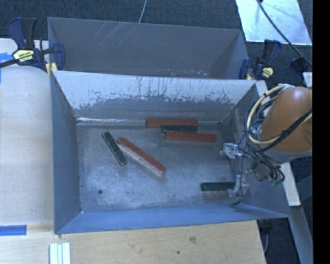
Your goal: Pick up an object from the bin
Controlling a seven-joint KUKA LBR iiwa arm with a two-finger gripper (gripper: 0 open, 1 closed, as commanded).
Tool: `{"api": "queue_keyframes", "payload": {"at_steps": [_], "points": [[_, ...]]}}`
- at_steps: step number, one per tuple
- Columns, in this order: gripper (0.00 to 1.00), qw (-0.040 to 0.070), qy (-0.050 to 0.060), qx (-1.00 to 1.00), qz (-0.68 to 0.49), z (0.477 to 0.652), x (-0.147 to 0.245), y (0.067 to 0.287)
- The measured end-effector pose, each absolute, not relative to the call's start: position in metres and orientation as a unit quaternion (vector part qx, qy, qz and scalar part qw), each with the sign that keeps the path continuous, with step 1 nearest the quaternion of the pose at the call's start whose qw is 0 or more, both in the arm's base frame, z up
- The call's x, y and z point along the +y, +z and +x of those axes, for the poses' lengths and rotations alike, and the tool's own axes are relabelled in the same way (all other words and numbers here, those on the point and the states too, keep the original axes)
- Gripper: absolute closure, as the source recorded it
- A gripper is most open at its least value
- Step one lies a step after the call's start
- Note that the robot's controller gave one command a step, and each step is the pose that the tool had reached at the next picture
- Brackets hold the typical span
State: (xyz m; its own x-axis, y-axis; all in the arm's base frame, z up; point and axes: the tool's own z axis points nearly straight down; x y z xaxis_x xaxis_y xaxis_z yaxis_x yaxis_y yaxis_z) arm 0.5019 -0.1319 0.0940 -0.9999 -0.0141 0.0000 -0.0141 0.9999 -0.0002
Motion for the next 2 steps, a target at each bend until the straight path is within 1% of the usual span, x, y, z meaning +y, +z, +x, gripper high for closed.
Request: {"api": "queue_keyframes", "payload": {"at_steps": [1, 2], "points": [[0.0, 0.004, -0.001, 1.0, -0.025, 0.502, -0.13, 0.125], [0.0, -0.001, 0.0, 1.0, 0.03, 0.497, -0.127, 0.067]]}}
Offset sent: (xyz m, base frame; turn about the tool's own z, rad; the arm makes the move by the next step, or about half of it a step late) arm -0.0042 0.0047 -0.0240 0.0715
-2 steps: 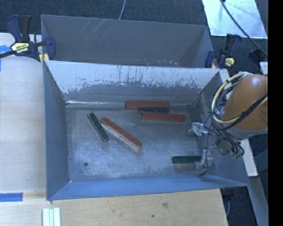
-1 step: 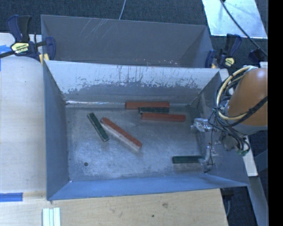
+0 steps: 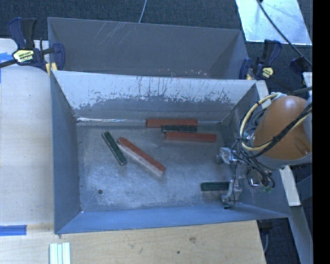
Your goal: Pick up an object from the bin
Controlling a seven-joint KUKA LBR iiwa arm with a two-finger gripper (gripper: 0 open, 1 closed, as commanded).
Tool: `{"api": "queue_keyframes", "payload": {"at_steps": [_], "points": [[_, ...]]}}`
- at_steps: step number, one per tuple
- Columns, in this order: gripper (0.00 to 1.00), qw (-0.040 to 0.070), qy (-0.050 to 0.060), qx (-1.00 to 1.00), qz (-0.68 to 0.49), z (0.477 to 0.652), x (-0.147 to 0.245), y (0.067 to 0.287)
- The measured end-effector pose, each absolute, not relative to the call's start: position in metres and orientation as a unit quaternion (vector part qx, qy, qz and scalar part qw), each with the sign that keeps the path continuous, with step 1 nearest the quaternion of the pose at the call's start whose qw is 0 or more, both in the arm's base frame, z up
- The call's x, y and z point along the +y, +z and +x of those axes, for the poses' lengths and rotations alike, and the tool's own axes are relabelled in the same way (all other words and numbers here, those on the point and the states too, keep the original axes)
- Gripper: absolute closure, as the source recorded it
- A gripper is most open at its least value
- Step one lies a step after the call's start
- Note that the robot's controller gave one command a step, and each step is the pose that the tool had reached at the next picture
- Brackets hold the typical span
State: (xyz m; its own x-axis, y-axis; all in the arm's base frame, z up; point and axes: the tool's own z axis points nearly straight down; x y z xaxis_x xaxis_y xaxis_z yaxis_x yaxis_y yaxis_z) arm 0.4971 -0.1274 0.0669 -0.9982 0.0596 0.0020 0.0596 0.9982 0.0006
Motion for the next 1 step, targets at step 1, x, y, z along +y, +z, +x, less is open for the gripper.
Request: {"api": "queue_keyframes", "payload": {"at_steps": [1], "points": [[1.0, -0.004, 0.001, -0.999, 0.041, 0.4999, -0.1329, 0.0711]]}}
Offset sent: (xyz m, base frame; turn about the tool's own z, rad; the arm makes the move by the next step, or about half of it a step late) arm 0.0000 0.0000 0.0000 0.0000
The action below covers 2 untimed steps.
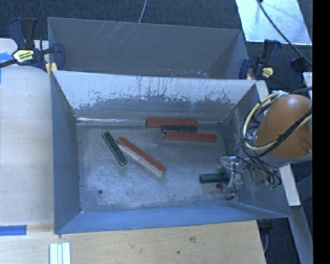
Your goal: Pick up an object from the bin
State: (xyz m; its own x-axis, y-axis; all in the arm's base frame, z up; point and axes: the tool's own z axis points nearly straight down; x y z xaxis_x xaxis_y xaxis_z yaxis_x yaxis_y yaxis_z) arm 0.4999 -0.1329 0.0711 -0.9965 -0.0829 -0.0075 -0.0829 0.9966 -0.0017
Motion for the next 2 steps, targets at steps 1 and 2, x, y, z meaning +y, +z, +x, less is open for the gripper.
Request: {"api": "queue_keyframes", "payload": {"at_steps": [1, 2], "points": [[1.0, 0.004, -0.001, 0.999, -0.042, 0.5, -0.1329, 0.0711], [1.0, 0.003, -0.001, 0.999, -0.042, 0.4996, -0.1328, 0.0728]]}}
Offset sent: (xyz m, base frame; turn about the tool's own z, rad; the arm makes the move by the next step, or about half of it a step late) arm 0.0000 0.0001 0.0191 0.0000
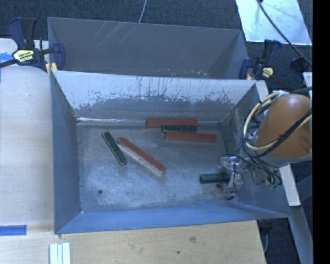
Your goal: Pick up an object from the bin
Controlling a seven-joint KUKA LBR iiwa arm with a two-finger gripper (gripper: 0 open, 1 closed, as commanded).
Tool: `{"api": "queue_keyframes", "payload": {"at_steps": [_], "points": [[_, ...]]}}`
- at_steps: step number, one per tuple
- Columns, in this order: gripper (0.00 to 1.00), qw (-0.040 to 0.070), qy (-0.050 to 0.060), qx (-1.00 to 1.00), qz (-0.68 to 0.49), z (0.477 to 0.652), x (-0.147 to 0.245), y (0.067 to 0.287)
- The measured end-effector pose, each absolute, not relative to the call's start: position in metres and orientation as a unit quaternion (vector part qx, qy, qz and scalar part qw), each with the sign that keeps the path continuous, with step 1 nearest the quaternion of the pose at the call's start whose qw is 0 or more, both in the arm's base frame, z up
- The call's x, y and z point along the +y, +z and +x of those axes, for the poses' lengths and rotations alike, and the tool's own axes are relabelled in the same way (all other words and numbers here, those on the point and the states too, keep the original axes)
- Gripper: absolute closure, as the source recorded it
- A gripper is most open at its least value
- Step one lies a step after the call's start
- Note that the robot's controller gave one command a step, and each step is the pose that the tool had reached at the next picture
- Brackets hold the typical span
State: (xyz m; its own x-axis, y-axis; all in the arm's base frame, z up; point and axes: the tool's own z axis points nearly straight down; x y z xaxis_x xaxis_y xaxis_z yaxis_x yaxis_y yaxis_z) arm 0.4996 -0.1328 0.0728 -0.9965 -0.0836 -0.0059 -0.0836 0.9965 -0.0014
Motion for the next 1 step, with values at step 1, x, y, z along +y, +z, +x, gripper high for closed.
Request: {"api": "queue_keyframes", "payload": {"at_steps": [1], "points": [[1.0, -0.001, 0.0, 0.999, -0.042, 0.4981, -0.1325, 0.0822]]}}
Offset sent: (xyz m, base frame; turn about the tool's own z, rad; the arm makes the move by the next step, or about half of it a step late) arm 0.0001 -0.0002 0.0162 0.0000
